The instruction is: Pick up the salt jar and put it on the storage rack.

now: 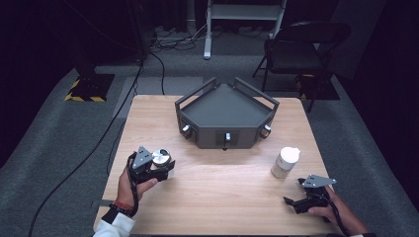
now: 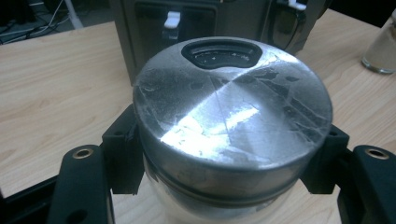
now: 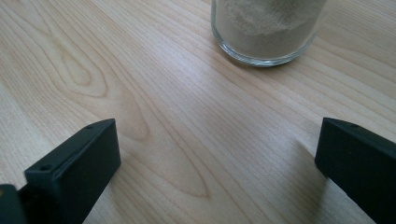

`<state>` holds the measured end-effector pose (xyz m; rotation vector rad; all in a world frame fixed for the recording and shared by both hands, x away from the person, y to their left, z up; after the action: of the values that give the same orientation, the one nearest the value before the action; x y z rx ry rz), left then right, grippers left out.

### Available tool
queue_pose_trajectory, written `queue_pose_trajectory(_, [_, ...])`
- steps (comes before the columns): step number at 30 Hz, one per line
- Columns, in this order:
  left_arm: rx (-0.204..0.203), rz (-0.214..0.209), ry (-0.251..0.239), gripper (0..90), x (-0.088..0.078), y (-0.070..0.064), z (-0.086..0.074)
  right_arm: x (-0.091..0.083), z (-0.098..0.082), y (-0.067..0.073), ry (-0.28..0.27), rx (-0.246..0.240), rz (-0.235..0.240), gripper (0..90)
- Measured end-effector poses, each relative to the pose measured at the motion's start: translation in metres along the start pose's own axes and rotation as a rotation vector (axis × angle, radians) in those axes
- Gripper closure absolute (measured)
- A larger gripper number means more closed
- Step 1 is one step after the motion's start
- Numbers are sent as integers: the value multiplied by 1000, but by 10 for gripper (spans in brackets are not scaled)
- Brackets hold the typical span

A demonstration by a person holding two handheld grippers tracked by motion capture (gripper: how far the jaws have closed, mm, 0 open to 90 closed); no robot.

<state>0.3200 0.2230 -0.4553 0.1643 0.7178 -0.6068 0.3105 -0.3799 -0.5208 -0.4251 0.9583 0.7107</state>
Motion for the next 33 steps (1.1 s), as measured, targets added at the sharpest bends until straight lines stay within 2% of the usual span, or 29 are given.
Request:
queue_pose_trajectory(13, [17,-21,-43,305,6,-6,39,0,0,0,0,0,0,0])
queue_pose_trajectory(21, [19,-25,-69,305,5,-7,58,0,0,0,0,0,0,0])
queue_pose_trajectory(33, [30,-31,-81,305,9,-10,81,0,0,0,0,0,0,0])
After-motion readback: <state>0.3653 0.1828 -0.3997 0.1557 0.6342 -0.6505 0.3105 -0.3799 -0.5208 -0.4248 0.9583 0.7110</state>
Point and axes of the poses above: each handheld gripper's, and its own axes: x roughly forward along the jaws, z roughly out of its top, y roughly to its left, the point moved 10 cm from there along x, roughly forward along the jaws, and after that the axes turned 14 degrees about y, right-handed, at the moved point
